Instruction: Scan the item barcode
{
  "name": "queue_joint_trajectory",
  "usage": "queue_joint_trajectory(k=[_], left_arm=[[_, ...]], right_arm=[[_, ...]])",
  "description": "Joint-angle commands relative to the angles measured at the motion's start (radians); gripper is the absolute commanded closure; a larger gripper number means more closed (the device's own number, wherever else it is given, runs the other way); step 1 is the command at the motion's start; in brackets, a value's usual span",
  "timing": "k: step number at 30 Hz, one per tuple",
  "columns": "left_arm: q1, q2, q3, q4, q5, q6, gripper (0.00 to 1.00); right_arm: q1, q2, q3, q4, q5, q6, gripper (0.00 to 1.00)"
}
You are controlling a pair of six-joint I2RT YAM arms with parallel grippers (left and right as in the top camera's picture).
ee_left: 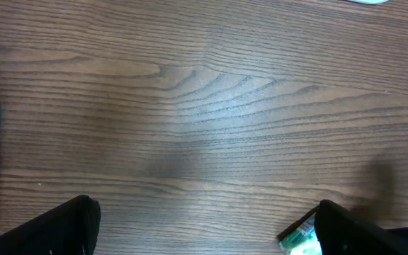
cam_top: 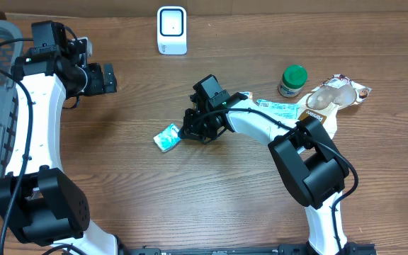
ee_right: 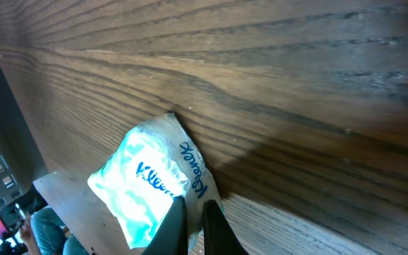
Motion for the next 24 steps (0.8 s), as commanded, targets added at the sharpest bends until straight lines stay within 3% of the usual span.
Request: queue_joint_trajectory(k=[1,4,7,12,19,24], left_arm=[[0.002,-0.012,0.017,0.001,-0.006,0.019,0.01],[0.002,-0.012,0.017,0.001,-0.006,0.019,0.01],[0.002,-0.012,0.017,0.001,-0.006,0.019,0.01],[0.002,-0.012,0.017,0.001,-0.006,0.019,0.00],[0.002,-0.012,0.017,0.001,-0.006,0.019,0.00],[0.002,-0.012,0.017,0.001,-0.006,0.019,0.00]], right_arm=[[0.002,0.010,-0.004,0.025,-0.085,-0.079,0.96],[-0.022,-0.009,-0.002,0.057,-0.239,-0.196,0.96],[-0.066,-0.056,-0.002,0.071,-0.488,-0.408,0.96],[-0.151,-0.134,-0.002,-0.031,-0.778,-0.692,0.96],[-0.222,-0.177,-0.002,-0.289,-0.824,-1.089,0.96],[-0.224,-0.177,-0.002,-0.495,-0.721,-1.411,0.96]])
